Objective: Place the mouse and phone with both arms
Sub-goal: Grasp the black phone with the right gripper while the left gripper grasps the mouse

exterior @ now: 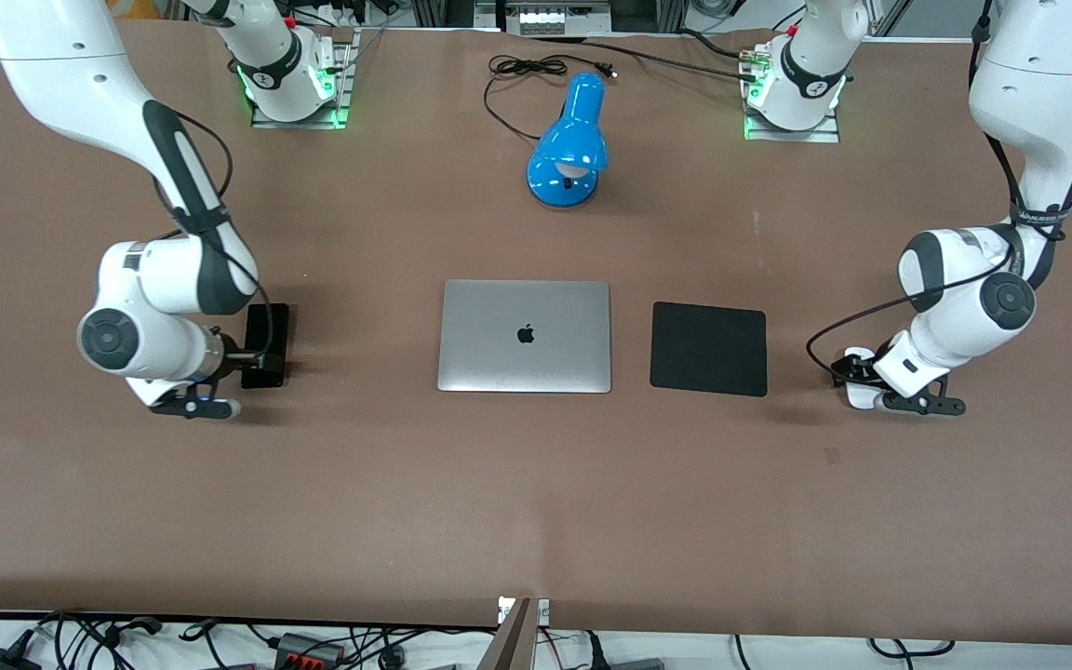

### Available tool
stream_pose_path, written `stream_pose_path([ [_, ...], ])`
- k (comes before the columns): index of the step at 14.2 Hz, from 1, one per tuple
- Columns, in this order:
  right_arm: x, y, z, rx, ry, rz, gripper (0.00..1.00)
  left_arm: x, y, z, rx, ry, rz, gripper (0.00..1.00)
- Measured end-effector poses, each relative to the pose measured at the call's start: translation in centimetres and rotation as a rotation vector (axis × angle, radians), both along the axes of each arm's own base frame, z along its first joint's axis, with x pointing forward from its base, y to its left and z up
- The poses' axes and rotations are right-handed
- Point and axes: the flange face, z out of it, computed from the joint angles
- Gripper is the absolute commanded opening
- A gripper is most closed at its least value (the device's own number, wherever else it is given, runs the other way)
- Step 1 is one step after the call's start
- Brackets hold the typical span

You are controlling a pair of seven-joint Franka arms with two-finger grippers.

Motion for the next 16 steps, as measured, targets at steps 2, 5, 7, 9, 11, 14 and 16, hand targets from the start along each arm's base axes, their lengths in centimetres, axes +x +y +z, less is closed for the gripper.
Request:
stream_pose_path([
  [2,-0.5,0.5,-0.5,0.009,0.005,0.058,1.00,-0.4,0.0,-0.3,0.000,0.007,-0.008,0.96],
  [5,-0.5,0.3,-0.3,0.013,0.003,0.081,1.00,-0.6,0.0,-0.6,-0.001,0.013,-0.011,0.66],
  [7,-0.6,0.3,-0.1,0.014,0.001,0.086,1.00,-0.8,0.2,-0.7,-0.001,0.016,-0.010,0.46],
  [9,-0.9,0.2,-0.5,0.015,-0.008,0.089,1.00,-0.8,0.5,-0.6,-0.001,0.014,-0.006,0.33],
  [11,-1.6,0.2,-1.5,0.016,-0.024,0.090,1.00,-0.7,0.7,-0.4,0.000,0.007,-0.003,0.31],
  [14,-2.2,0.0,-2.3,0.016,-0.020,0.089,1.00,0.5,0.6,1.9,0.005,-0.040,-0.005,0.31],
  [16,-2.2,-0.1,-2.2,0.016,-0.020,0.089,1.00,1.7,-0.1,5.0,0.002,-0.031,-0.021,0.31],
])
